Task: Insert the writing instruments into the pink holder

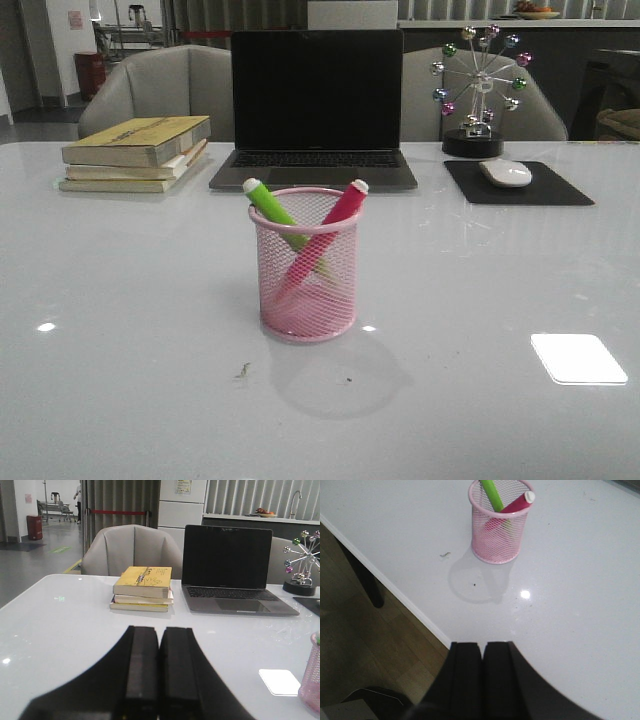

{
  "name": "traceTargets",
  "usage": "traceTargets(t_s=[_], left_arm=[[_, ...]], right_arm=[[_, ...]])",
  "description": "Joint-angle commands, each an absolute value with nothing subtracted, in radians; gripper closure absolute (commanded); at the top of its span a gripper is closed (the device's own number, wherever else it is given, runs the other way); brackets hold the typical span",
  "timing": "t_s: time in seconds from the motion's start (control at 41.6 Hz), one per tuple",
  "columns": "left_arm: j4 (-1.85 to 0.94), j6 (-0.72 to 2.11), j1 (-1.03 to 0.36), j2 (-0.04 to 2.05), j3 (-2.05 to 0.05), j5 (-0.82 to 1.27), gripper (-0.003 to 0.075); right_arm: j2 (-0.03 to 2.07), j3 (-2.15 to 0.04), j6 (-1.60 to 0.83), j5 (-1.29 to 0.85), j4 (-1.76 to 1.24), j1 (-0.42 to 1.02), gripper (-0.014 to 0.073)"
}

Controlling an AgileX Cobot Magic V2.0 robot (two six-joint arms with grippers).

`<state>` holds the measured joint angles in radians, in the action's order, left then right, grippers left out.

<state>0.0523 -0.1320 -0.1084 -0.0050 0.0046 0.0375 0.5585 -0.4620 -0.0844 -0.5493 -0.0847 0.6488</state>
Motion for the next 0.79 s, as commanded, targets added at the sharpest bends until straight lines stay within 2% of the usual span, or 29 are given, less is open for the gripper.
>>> traceTargets(t_s=[0.0,0.408,0.768], left_arm=[[0.059,-0.154,-0.108,-0.026,0.011,-0.062,0.0629],[0.025,-0.152,-0.108,-0.026,0.011,-0.149,0.0629],[0.026,-0.152,-0.114,-0.026,0.011,-0.143,0.0629]], right_arm=[[0.558,-0.49,-0.09,-0.478,-0.081,0.648,0.0566],[0.558,-0.49,-0.09,-0.478,-0.081,0.648,0.0566],[0.558,-0.49,-0.09,-0.478,-0.081,0.648,0.0566]])
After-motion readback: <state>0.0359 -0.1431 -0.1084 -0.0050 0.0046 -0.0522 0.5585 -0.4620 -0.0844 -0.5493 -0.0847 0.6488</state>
